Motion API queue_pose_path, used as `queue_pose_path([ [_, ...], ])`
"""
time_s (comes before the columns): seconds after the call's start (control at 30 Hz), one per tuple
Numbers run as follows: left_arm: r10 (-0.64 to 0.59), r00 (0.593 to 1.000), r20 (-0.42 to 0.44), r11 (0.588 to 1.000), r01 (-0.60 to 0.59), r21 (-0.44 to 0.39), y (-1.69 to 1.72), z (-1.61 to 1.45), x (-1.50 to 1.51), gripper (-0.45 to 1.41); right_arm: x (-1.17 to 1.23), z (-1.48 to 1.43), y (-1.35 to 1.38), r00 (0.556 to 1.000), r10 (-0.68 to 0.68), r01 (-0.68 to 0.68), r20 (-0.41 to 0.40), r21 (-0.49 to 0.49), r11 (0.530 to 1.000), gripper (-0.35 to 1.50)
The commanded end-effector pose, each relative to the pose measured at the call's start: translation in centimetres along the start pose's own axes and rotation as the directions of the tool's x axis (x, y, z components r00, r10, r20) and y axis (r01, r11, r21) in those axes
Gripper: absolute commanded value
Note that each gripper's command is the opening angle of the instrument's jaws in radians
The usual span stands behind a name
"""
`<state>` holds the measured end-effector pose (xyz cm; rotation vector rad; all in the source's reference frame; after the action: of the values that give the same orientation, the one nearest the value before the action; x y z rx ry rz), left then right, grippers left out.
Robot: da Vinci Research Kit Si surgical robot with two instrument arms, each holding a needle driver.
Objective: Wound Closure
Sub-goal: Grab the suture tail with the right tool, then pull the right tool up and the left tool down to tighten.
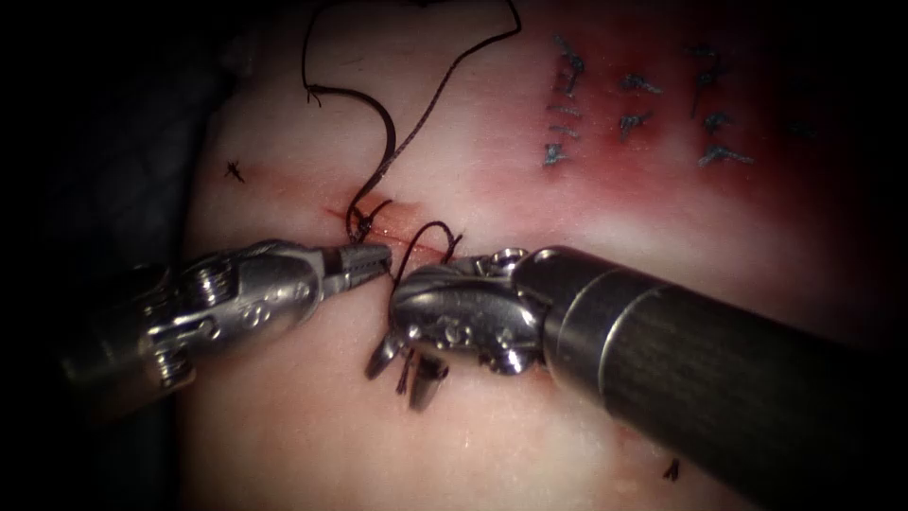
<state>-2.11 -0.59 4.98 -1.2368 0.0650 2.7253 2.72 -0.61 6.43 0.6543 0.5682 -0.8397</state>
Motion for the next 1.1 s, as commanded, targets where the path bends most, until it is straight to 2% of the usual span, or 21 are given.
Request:
queue_pose_path([
  [0.03,0.001,1.000,0.000,1.000,-0.001,0.003,-0.06,0.06,0.01,-0.35,-0.04,0.01,0.08,1.000,0.000,0.000,0.011,-0.008,1.000,0.44],
  [0.07,0.001,1.000,0.000,1.000,-0.001,0.002,-0.05,0.06,0.01,-0.35,-0.06,0.02,0.10,1.000,-0.004,0.004,0.017,-0.012,1.000,-0.01],
  [0.1,0.001,1.000,0.001,1.000,-0.001,0.002,-0.05,0.06,0.01,-0.35,-0.07,0.02,0.10,1.000,-0.002,0.002,0.019,-0.015,1.000,-0.35],
  [0.23,0.002,1.000,0.000,1.000,-0.002,0.003,-0.03,0.05,0.01,-0.35,-0.09,0.01,0.11,0.999,-0.004,0.004,0.045,0.013,1.000,-0.35],
  [0.37,0.005,1.000,0.010,1.000,-0.005,0.006,0.01,0.01,0.02,-0.35,-0.10,-0.07,0.10,1.000,-0.001,0.001,0.020,-0.005,1.000,-0.35],
  [0.43,0.009,1.000,0.013,1.000,-0.009,0.006,0.06,-0.03,0.02,-0.35,-0.14,-0.19,0.08,0.999,0.009,-0.011,-0.041,-0.045,0.999,-0.35],
  [0.47,0.009,1.000,0.013,1.000,-0.009,0.006,0.06,-0.03,0.02,-0.35,-0.14,-0.19,0.08,0.999,0.009,-0.011,-0.041,-0.045,0.999,-0.35],
  [0.5,0.015,1.000,0.016,1.000,-0.015,0.005,0.12,-0.09,0.00,-0.35,-0.21,-0.33,0.07,0.992,0.021,-0.034,-0.123,-0.103,0.994,-0.35],
  [0.53,0.015,1.000,0.016,1.000,-0.015,0.005,0.12,-0.09,0.00,-0.35,-0.21,-0.33,0.07,0.992,0.021,-0.034,-0.123,-0.103,0.994,-0.35],
  [0.57,0.020,1.000,0.023,1.000,-0.020,0.007,0.16,-0.13,-0.03,-0.35,-0.27,-0.43,0.06,0.988,0.029,-0.051,-0.154,-0.144,0.988,-0.35],
  [0.7,0.023,0.999,0.036,1.000,-0.024,0.013,0.28,-0.22,-0.12,-0.35,-0.36,-0.61,0.02,0.973,0.042,-0.091,-0.227,-0.208,0.974,-0.35],
  [0.9,0.020,0.999,0.043,1.000,-0.021,0.017,0.48,-0.37,-0.22,-0.35,-0.43,-0.71,0.00,0.958,0.044,-0.118,-0.285,-0.245,0.962,-0.35],
  [1.1,0.034,0.998,0.058,0.999,-0.035,0.018,0.79,-0.66,-0.28,-0.35,-0.54,-0.87,0.04,0.935,0.059,-0.167,-0.351,-0.284,0.944,-0.35],
])
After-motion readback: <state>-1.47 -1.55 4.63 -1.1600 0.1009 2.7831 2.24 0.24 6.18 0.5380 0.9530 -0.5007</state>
